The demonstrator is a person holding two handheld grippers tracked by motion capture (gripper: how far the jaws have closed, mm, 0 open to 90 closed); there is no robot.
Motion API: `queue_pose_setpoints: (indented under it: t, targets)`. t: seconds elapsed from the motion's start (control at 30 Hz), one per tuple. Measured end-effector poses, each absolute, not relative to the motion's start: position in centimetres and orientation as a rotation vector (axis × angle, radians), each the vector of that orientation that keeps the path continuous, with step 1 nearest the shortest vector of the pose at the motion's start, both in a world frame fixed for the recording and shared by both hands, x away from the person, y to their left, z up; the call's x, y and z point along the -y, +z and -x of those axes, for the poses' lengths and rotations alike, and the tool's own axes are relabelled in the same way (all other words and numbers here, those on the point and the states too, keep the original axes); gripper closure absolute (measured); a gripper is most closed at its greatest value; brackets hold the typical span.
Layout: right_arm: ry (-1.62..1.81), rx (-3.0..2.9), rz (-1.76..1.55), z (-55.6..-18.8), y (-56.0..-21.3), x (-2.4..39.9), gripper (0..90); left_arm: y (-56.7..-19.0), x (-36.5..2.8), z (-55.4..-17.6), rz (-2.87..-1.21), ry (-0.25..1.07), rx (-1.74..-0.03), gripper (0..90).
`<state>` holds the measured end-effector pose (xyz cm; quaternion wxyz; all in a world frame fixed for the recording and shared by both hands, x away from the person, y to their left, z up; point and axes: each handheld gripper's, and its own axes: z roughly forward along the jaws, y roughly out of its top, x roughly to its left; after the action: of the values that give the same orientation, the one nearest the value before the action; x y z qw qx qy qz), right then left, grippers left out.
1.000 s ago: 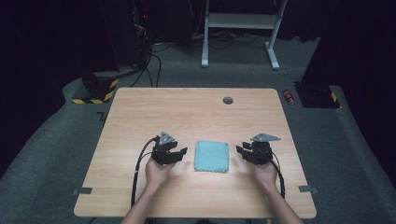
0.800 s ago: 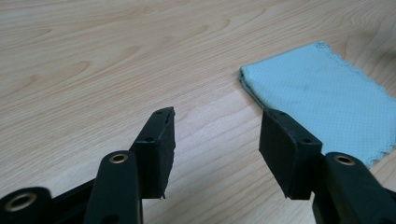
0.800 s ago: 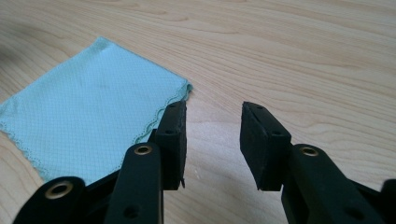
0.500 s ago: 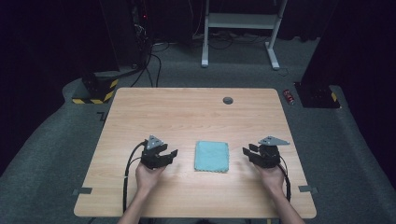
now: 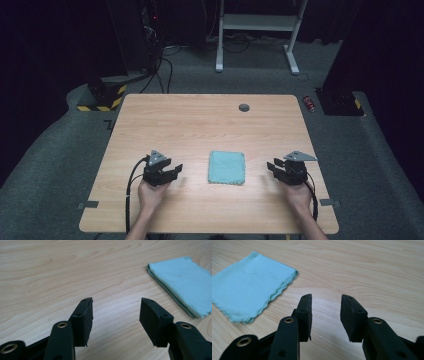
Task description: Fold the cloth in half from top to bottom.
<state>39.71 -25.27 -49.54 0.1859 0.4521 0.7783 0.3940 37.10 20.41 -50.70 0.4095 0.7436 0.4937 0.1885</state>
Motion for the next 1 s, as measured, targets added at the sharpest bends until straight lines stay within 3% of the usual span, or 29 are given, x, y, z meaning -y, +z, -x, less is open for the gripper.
queue_pose_setpoints:
  t: [1.0]
  targets:
    - [0.954, -2.173, -1.303, -38.2, -52.2, 27.3, 59.8, -52.7, -21.5, -36.3, -1.924, 0.580, -1.333, 40.4]
